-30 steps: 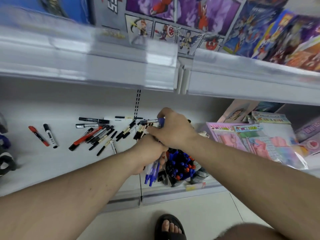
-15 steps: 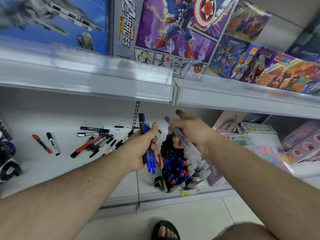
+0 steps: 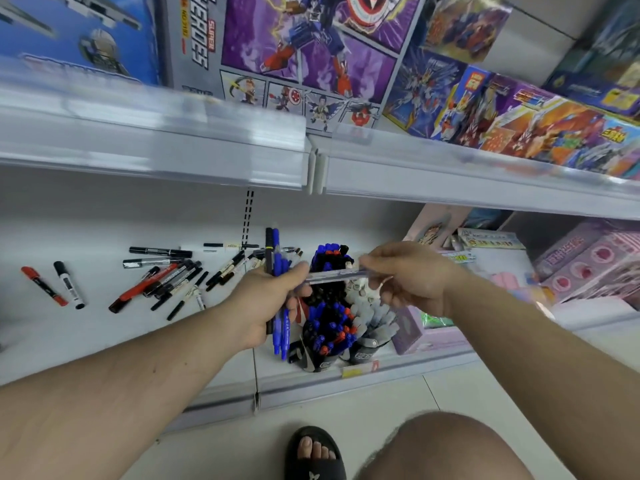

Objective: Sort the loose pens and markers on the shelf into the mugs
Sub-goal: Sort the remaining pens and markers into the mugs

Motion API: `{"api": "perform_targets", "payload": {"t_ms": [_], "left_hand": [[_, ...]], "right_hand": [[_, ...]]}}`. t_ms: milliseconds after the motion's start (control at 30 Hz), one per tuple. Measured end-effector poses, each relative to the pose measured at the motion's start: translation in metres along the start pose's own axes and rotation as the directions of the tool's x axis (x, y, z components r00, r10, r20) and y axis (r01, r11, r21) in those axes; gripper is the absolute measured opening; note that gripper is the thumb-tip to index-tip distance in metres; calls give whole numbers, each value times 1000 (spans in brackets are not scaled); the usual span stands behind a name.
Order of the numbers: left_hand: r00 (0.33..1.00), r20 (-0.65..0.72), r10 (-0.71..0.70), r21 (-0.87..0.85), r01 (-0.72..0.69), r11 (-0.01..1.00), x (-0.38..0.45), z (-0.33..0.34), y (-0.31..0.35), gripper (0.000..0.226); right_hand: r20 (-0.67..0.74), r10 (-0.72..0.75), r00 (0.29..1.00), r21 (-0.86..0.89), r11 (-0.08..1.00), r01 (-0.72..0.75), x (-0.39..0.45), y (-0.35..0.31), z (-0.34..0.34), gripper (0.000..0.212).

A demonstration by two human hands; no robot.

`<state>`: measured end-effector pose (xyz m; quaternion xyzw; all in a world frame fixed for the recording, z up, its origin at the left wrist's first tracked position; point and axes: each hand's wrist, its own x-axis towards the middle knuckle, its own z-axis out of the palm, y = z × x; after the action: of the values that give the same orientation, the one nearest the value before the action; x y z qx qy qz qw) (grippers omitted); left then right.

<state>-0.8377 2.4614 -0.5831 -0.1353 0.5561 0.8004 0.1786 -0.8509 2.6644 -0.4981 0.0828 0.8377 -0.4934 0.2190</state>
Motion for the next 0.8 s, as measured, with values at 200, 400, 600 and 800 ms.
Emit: {"api": "perform_targets", "payload": {"t_ms": [200, 400, 600, 800], "left_hand": [[996, 59, -67, 238, 51, 970, 9, 10, -18, 15], [995, -28, -94, 152, 97, 984, 25, 6, -20, 17], [990, -85, -110, 105, 119, 987, 42, 3, -23, 24], [991, -55, -120, 130, 127, 983, 44, 5, -28, 24]], "right_hand": [[-523, -40, 851, 372, 888, 270, 13, 44, -13, 7], [-663, -210, 719, -138, 978, 159, 23, 93, -30, 28], [-628, -280, 726, -408, 913, -1, 61, 148, -24, 17], [-508, -277, 815, -526, 850, -40, 91, 169, -4, 23]]}}
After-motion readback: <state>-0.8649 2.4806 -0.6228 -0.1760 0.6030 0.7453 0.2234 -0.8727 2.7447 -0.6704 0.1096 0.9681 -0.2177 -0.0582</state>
